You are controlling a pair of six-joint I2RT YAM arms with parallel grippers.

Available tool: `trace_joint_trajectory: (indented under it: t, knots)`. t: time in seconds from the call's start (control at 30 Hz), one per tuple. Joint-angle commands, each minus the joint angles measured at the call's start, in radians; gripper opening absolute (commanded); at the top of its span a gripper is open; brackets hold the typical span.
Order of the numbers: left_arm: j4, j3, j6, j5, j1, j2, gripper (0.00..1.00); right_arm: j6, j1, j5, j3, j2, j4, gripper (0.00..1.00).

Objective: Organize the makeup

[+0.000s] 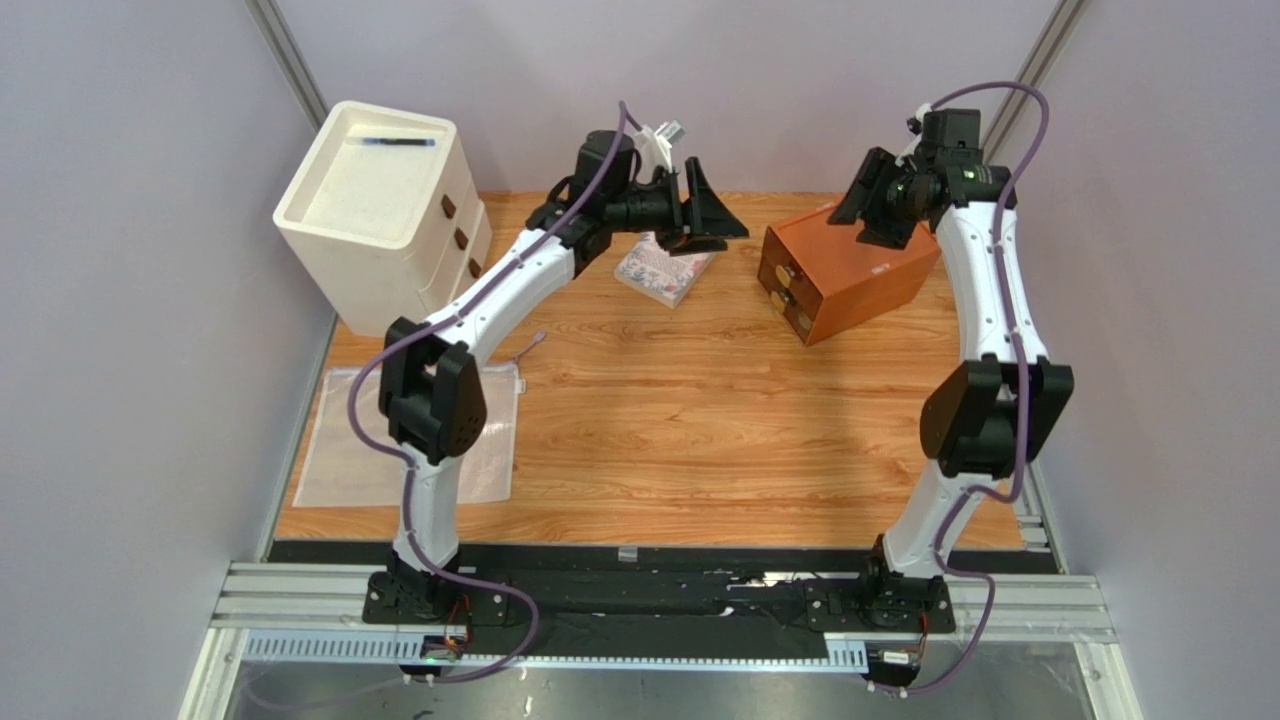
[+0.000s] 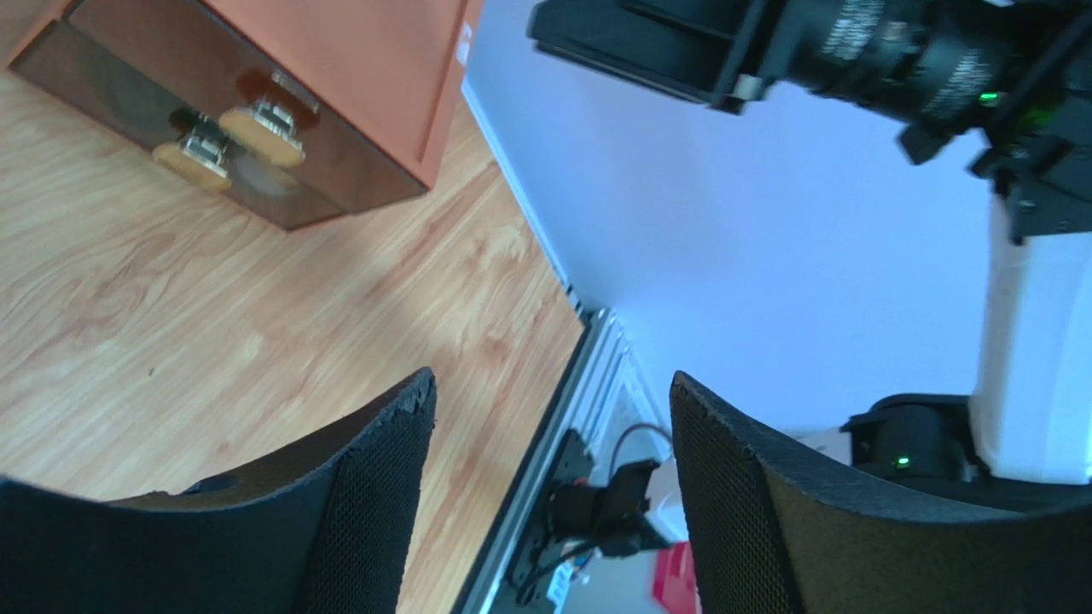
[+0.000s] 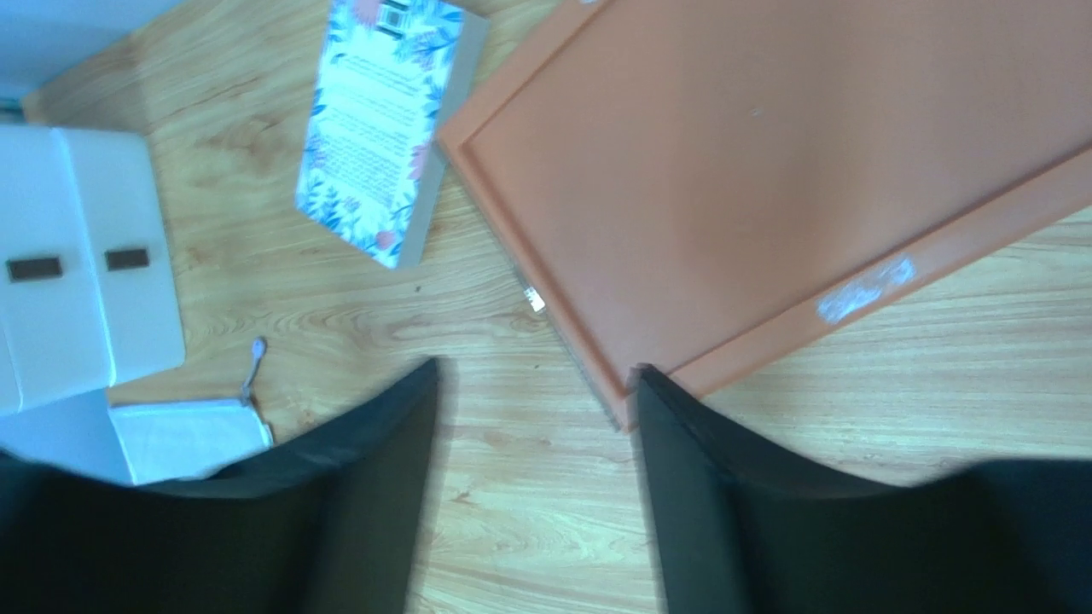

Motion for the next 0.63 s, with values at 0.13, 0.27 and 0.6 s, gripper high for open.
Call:
trace_joint_trajectory:
  t: [0.13,0.27,0.6]
  knots:
    - [-0.438,-0.108,0.484,-0.082,0.021,-0.207,0.99,-0.063,0.117,0.071,-0.204,-0.327,0.084,0.90]
    - [-0.546,-0.142,0.570,-0.102,0.023,-0.261,1.00,-0.075,0.149,0.114,-0.268,-0.410,0.118,0.94]
    - [-0.429,-0.314,0.581,-0.077,0.029,-0.444,0.99,-0.052,0.187,0.164,-0.363,-0.490,0.128,0.95]
